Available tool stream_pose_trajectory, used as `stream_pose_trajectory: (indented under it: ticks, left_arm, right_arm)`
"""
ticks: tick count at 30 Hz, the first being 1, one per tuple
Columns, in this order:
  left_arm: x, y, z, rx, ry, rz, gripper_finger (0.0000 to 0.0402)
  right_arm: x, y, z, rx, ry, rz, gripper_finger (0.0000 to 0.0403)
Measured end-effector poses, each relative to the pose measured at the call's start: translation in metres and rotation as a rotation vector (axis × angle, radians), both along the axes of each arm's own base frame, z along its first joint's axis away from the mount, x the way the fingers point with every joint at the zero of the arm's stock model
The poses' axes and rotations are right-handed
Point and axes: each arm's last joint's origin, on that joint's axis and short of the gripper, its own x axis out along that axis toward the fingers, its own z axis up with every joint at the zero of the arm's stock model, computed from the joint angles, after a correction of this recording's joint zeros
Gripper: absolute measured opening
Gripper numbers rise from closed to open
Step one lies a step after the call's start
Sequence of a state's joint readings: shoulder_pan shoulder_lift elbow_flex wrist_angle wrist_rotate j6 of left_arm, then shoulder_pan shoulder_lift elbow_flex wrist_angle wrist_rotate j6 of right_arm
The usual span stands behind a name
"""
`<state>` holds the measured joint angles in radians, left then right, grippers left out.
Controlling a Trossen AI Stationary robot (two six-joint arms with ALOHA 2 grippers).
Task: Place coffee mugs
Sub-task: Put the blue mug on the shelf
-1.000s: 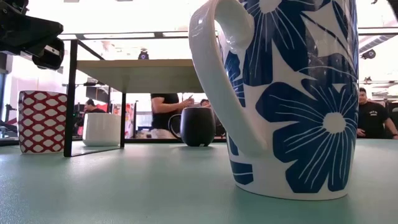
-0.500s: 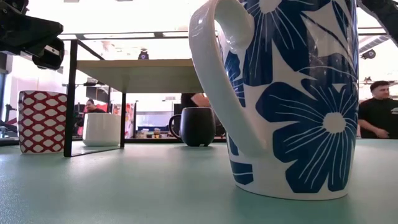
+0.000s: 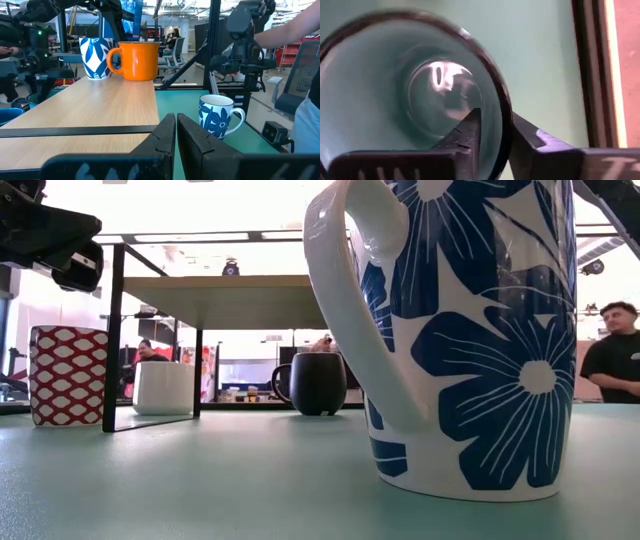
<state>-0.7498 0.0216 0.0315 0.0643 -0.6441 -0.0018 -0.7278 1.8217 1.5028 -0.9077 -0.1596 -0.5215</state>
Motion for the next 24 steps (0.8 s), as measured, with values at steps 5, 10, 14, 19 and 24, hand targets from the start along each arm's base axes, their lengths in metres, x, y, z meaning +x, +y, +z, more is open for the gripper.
stream_pose_trajectory:
  ticks: [5, 10, 14, 19, 24]
  left_arm:
    - [0.0, 0.0, 0.0, 0.0, 0.0, 0.0, 0.0]
    - [0.0, 0.0, 0.0, 0.0, 0.0, 0.0, 0.0]
    - [0.0, 0.0, 0.0, 0.0, 0.0, 0.0, 0.0]
    - [0.0, 0.0, 0.0, 0.0, 0.0, 0.0, 0.0]
    - [0.0, 0.0, 0.0, 0.0, 0.0, 0.0, 0.0]
  right_arm:
    - [0.003, -0.003, 0.004, -0.028, -0.013, -0.074, 0.0095]
    - [-0.002, -0.004, 0.017, 0.035, 0.006, -0.234, 0.0104]
    - [-0.005, -0.001, 0.017, 0.111, 0.04, -0.401, 0.0101]
    - [-0.007, -0.001, 0.014, 0.153, 0.043, -0.531, 0.01]
    - [-0.009, 0.001, 0.007, 0.173, 0.059, -0.562, 0.0103]
